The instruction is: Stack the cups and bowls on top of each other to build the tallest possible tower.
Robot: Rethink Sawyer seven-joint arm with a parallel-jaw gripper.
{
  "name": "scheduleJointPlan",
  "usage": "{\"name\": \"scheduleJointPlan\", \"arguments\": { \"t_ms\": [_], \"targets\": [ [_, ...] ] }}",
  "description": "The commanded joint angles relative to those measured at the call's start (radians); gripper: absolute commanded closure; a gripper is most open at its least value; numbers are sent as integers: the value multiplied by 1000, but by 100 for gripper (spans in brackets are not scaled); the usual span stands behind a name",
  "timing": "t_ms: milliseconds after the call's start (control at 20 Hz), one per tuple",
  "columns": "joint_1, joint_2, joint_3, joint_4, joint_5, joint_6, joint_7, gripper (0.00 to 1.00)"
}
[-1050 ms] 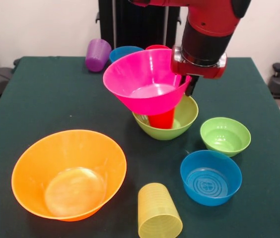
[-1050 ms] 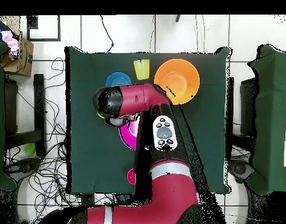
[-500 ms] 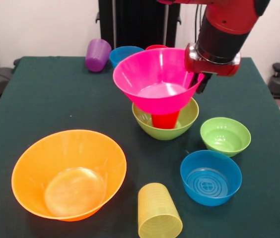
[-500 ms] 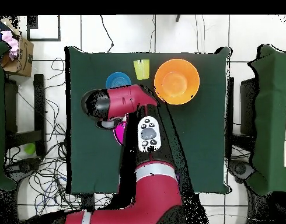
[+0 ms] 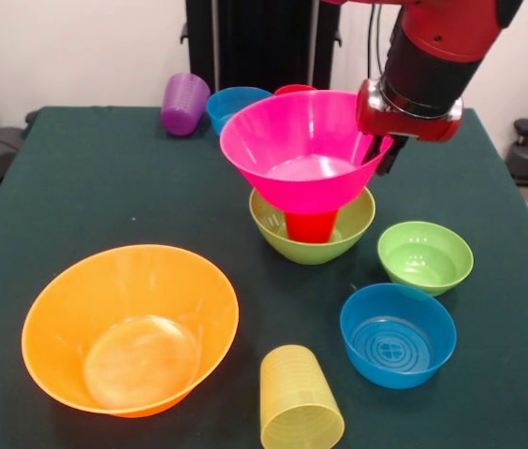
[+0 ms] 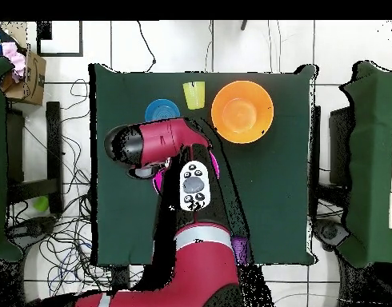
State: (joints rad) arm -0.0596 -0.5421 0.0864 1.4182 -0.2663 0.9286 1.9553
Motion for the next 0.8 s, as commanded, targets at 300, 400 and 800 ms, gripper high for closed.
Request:
{"name": "scheduleJointPlan", "arguments": {
  "t_ms": [300, 400, 800],
  "targets": [
    [11, 107, 39, 9, -44, -138, 37, 100],
    [8, 105, 36, 12, -45, -139, 32, 100],
    [2, 117, 42, 18, -39, -175, 38, 100]
  ]
}}
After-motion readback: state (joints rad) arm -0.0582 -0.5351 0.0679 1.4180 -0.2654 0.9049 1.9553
